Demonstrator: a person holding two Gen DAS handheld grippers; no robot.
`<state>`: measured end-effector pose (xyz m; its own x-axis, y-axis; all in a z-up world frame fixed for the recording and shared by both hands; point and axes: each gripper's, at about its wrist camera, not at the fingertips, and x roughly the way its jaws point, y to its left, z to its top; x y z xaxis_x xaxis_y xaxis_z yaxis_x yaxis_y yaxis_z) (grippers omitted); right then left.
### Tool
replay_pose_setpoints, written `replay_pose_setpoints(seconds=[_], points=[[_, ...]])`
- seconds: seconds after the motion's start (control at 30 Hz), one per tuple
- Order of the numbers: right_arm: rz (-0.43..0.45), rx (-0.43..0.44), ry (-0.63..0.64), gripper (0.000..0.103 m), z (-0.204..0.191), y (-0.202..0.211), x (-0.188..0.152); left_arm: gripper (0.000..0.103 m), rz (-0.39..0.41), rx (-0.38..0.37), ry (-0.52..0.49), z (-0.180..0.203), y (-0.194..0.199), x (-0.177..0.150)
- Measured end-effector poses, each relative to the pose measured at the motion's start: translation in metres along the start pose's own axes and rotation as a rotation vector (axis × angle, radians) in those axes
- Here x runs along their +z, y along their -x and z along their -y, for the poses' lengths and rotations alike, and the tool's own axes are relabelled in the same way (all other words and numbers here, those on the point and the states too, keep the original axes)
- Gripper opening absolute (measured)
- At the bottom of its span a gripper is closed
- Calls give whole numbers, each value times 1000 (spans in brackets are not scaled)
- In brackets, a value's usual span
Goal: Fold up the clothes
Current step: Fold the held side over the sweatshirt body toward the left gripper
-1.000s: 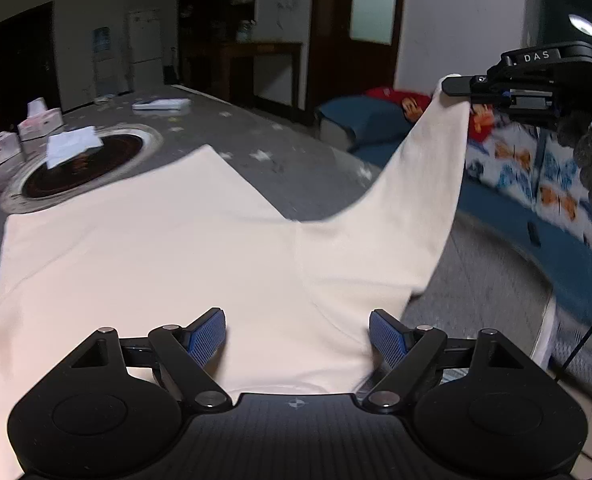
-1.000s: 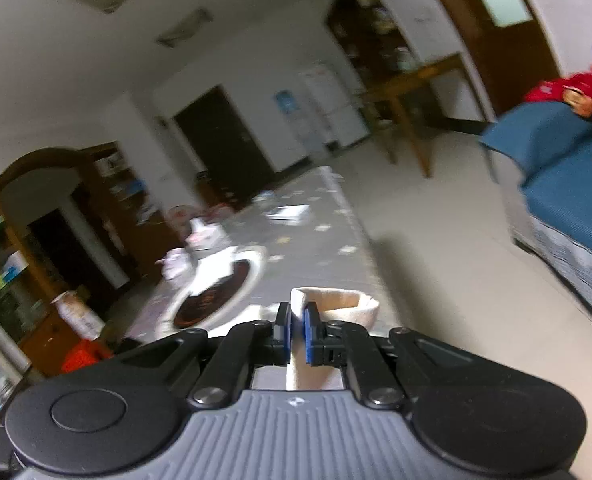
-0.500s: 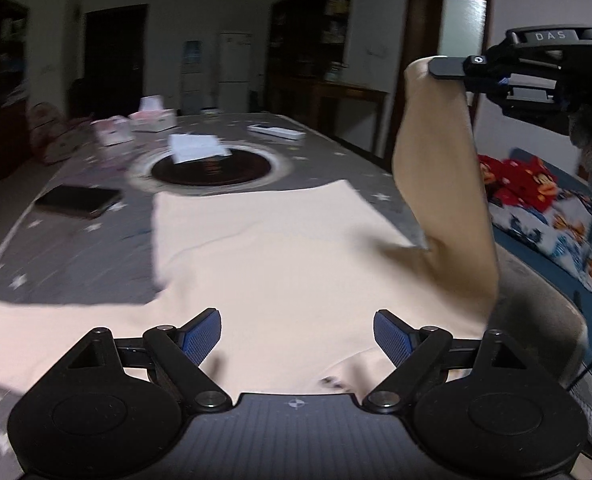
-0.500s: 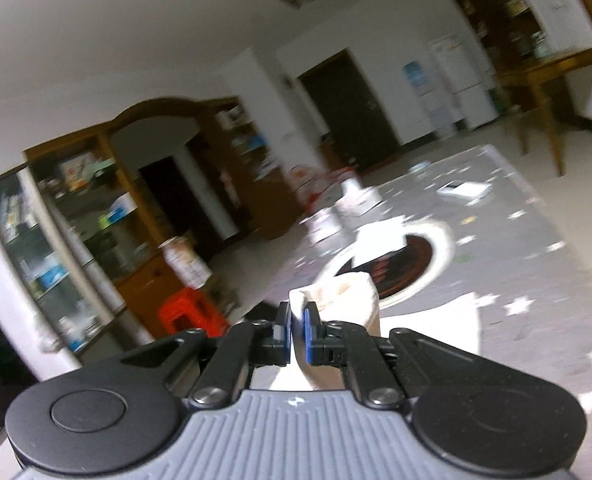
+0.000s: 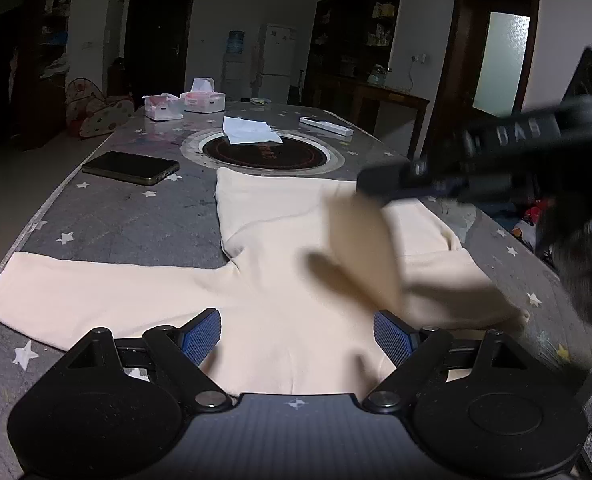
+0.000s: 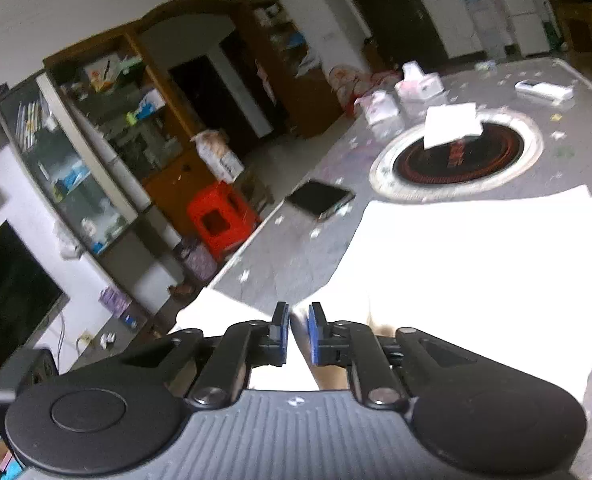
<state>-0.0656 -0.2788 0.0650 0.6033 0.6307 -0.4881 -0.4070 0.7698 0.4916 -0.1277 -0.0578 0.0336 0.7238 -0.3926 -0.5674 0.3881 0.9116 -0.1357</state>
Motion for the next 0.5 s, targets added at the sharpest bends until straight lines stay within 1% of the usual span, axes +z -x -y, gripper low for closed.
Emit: replay_pose_setpoints(seconds=[0.03,0.07,0.17,0.27,0.4,0.5], points=[[-6,-3,10,20,-1,1,-3,86,1,1,0,0,0,0],[-10,-9,20,22,0,2,-4,86,2,2,0,-1,-1,1],[-23,-40,47,25,7,16,-9,86,4,4,2,-1,-1,2],[-52,-113,82,27,23,31,-22,86,7,0,1,1,-3,5],[-101,-222,99,27,44,53,-50,85,17,-20,-19,10,-6,9],[-104,-258,97,27,54,66,-64,84,17,-29,-33,16,-14,14]])
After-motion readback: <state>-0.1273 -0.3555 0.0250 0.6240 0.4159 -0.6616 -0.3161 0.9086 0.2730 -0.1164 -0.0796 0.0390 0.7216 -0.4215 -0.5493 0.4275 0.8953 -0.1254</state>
